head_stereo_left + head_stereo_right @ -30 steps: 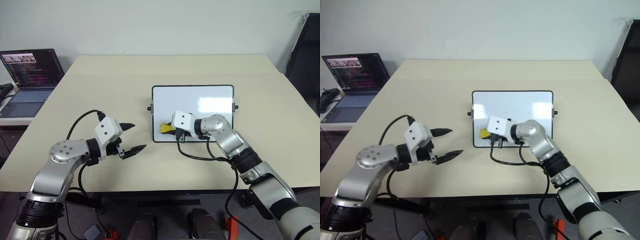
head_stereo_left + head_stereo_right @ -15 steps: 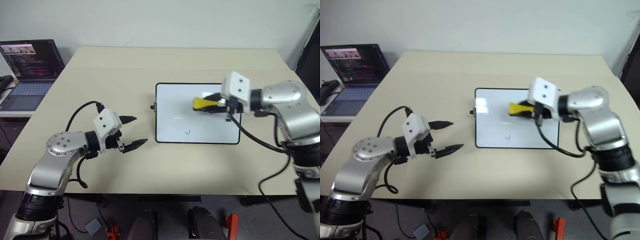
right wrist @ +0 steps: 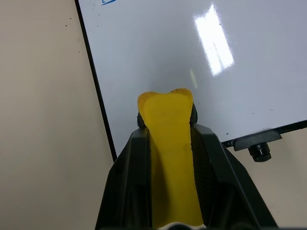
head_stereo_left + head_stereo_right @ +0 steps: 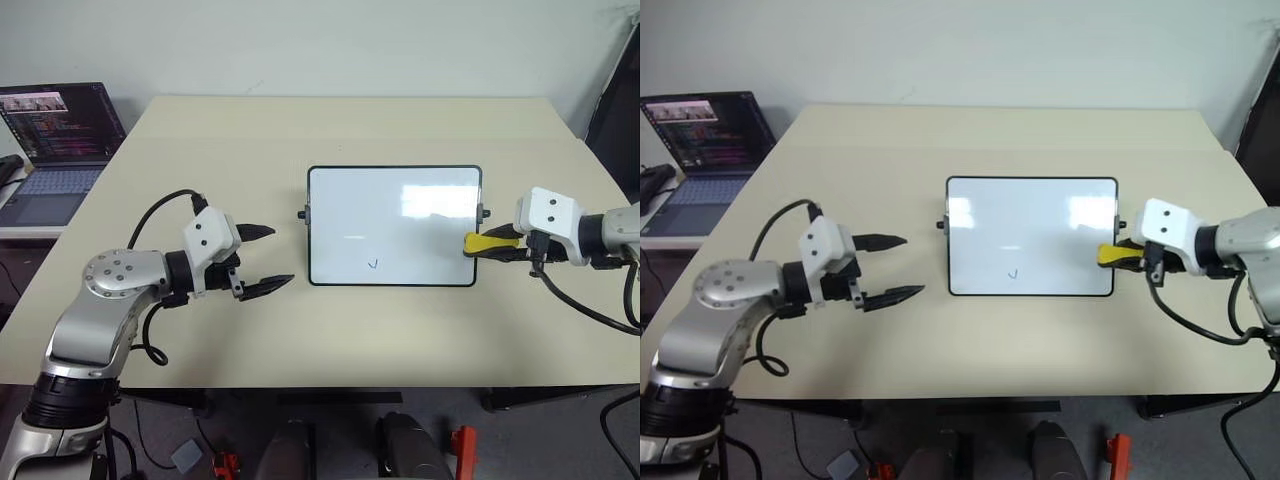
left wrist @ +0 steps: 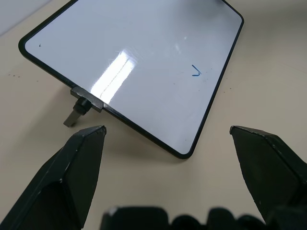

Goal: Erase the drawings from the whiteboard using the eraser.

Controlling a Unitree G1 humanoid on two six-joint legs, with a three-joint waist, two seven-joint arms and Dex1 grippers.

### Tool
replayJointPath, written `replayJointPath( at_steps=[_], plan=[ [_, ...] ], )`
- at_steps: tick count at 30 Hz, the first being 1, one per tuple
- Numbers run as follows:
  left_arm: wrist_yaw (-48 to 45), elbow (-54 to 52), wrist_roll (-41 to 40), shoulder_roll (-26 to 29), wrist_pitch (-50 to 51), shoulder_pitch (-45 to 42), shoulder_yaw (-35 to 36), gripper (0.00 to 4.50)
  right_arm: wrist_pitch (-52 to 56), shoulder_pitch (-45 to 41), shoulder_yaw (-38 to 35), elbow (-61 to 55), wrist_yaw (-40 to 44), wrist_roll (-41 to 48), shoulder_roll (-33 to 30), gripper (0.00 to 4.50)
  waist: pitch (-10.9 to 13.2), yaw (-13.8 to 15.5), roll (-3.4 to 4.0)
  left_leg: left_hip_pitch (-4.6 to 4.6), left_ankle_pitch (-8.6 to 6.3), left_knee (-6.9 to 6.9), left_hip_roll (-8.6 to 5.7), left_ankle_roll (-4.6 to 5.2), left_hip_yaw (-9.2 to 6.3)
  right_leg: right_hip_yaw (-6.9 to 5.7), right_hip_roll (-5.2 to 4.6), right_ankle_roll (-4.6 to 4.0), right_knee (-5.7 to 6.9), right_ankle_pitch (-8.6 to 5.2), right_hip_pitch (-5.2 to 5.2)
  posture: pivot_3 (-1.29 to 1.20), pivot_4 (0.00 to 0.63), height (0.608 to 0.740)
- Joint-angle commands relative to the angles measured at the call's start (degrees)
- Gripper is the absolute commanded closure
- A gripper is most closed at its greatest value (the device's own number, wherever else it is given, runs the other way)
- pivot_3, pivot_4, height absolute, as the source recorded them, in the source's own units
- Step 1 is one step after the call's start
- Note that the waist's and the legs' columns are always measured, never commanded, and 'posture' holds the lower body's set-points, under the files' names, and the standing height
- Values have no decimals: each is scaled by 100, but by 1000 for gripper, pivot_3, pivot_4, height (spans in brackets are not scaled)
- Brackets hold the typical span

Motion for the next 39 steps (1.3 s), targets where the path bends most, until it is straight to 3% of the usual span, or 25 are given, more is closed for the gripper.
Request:
replayJointPath(
  at_steps=[1, 32, 36, 39],
  plan=[
    [-60, -61, -66, 116, 16, -63, 89, 0, -92, -142, -166, -111, -28, 69, -39, 3704, 0, 0, 0, 0, 0, 0, 0, 0, 0, 0, 0, 0, 0, 0, 0, 0, 150, 740],
    [183, -197, -73, 28, 30, 13, 143, 0, -89, -1219, 87, 348, -397, -8, 863, 3714, 0, -10, 0, 1, 0, 4, -2, 0, -1, 0, -2, 0, 9, 0, 0, 0, 150, 740],
    [141, -156, -32, 32, -4, 62, 78, 0, 372, -1332, 89, -201, -506, 508, 1399, 3714, 0, -50, 0, 2, 1, 5, 0, 0, -1, 2, -1, 0, 13, 0, 0, 0, 150, 740],
    [122, -93, 41, -1, -55, 52, -38, 0, 519, -1215, 484, -640, -819, 463, 2019, 3714, 0, -64, 0, 5, 1, 5, 5, 0, -1, 3, 4, 0, 19, 0, -1, 0, 150, 740]
  ],
)
